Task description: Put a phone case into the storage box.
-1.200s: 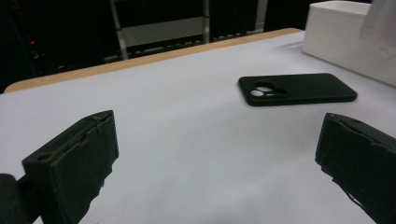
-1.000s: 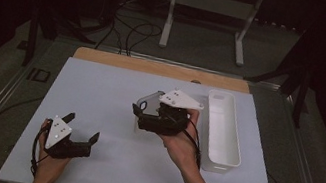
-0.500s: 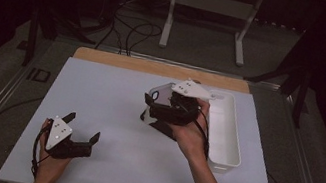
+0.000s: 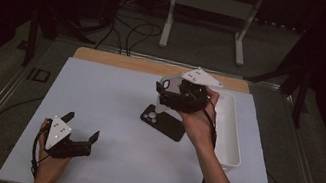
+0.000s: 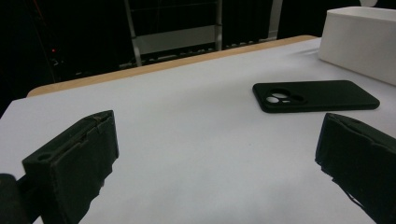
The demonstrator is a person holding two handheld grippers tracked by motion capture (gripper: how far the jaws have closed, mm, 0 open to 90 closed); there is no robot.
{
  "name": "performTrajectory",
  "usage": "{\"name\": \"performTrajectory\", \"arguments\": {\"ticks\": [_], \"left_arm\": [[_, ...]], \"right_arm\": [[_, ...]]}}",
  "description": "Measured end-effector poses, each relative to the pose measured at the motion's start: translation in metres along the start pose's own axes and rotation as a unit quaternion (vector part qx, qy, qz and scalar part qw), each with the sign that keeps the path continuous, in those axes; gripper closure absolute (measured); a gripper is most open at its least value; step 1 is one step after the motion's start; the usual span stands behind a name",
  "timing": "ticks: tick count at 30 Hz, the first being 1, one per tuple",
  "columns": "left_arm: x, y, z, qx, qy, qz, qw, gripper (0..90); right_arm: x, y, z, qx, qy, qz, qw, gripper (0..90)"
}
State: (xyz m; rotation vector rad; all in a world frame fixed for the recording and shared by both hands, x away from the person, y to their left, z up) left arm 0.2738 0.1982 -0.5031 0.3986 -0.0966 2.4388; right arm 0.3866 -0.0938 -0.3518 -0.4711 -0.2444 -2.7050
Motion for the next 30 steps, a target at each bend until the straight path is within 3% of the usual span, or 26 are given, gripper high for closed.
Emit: {"name": "performTrajectory", "arguments": {"ticks": [16, 30], "left_arm": [[0.001, -0.001, 0.001, 0.002, 0.005, 0.004, 1.0000, 0.2], [0.002, -0.001, 0.002, 0.007, 0.011, 0.002, 0.9999, 0.2]], "right_arm": [[-0.013, 0.043, 0.002, -0.009, -0.005, -0.051, 0.9987, 16.7], [-0.024, 0.092, -0.003, -0.040, -0.022, -0.110, 0.9929, 16.7]]}}
Point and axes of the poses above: each handheld gripper's, and its own axes: x roughly backward along the jaws, z roughly out of its top, y roughly to its right, the point moved 4 cm from there along -x, roughly forward along the jaws, and after that the axes turned 14 degrees about -z, right-handed, at the moved point
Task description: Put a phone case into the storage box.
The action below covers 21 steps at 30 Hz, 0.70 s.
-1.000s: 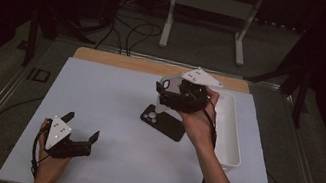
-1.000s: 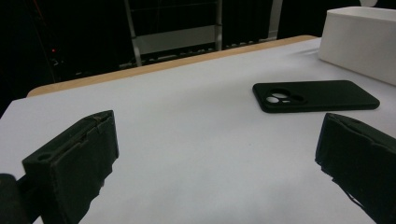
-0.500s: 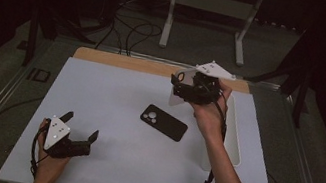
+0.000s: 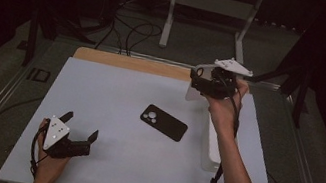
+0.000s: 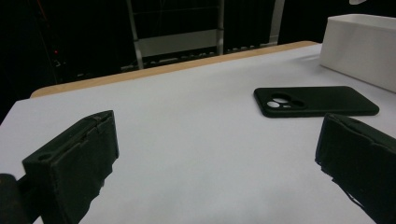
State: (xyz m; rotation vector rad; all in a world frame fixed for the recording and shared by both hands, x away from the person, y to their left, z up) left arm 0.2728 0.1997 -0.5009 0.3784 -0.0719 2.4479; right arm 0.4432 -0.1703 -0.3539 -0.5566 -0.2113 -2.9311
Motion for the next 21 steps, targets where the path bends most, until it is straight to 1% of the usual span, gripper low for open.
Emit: {"name": "performTrajectory", "arguments": {"ticks": [13, 21], "left_arm": [[0.001, 0.000, 0.000, 0.000, 0.000, 0.000, 1.0000, 0.2], [0.001, 0.000, 0.000, -0.001, 0.001, 0.002, 1.0000, 0.2]], "right_arm": [[-0.010, 0.024, -0.003, -0.014, -0.011, -0.034, 0.9993, 16.7], [-0.015, 0.041, -0.006, -0.027, -0.019, -0.058, 0.9978, 16.7]]}}
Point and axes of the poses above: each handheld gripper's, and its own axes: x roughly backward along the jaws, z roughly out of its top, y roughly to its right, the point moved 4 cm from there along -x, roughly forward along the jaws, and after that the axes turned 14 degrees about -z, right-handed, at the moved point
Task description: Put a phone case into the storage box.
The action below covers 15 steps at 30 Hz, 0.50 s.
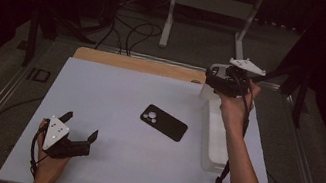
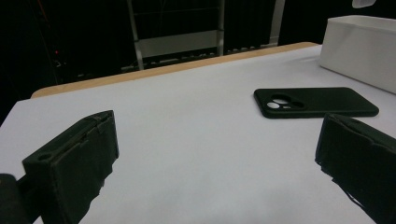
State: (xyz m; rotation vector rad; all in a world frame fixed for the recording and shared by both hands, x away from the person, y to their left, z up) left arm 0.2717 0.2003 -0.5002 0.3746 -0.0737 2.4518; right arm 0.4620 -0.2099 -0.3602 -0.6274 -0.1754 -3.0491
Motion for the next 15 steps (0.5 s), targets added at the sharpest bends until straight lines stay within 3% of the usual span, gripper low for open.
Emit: {"name": "performTrajectory", "arguments": {"ticks": [15], "left_arm": [[-0.001, 0.001, 0.000, -0.001, -0.003, -0.001, 1.0000, 0.2]], "right_arm": [[-0.014, 0.026, -0.009, -0.013, -0.018, -0.037, 0.9991, 16.7]]}}
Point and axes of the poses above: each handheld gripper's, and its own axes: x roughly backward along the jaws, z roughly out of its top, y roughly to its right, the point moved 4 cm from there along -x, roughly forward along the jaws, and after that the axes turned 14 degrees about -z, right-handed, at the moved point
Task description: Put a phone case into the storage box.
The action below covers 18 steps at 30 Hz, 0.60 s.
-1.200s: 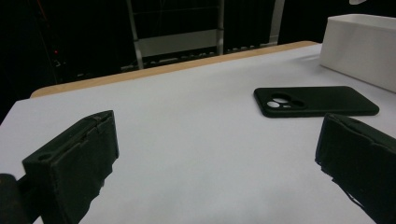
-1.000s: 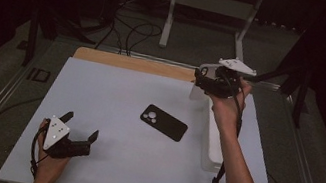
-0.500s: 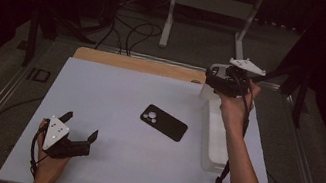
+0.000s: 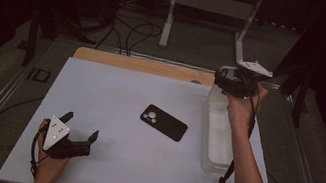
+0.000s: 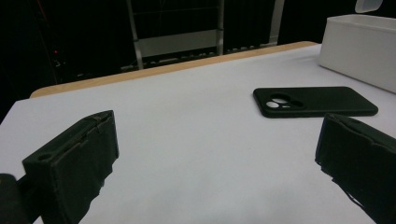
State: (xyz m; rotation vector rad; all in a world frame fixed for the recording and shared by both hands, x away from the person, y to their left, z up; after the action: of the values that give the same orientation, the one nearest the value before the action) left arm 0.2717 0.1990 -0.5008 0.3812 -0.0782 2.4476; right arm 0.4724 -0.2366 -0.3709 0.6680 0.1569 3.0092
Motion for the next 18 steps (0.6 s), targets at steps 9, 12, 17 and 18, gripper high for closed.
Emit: {"name": "performTrajectory", "arguments": {"ticks": [9, 12, 17, 18], "left_arm": [[0.000, 0.001, 0.000, 0.000, 0.001, -0.002, 1.0000, 0.2], [-0.001, 0.001, 0.000, 0.000, 0.001, -0.004, 1.0000, 0.2], [-0.001, 0.001, 0.000, 0.000, 0.003, -0.003, 1.0000, 0.2], [0.000, 0.001, 0.000, 0.000, 0.003, -0.003, 1.0000, 0.2]], "right_arm": [[-0.012, 0.010, -0.008, -0.004, -0.013, -0.016, 0.9998, 16.7], [-0.017, 0.011, -0.012, -0.006, -0.018, -0.019, 0.9996, 16.7], [-0.027, 0.009, -0.019, -0.004, -0.028, -0.025, 0.9993, 16.7], [-0.028, 0.009, -0.020, -0.002, -0.031, -0.026, 0.9992, 16.7]]}}
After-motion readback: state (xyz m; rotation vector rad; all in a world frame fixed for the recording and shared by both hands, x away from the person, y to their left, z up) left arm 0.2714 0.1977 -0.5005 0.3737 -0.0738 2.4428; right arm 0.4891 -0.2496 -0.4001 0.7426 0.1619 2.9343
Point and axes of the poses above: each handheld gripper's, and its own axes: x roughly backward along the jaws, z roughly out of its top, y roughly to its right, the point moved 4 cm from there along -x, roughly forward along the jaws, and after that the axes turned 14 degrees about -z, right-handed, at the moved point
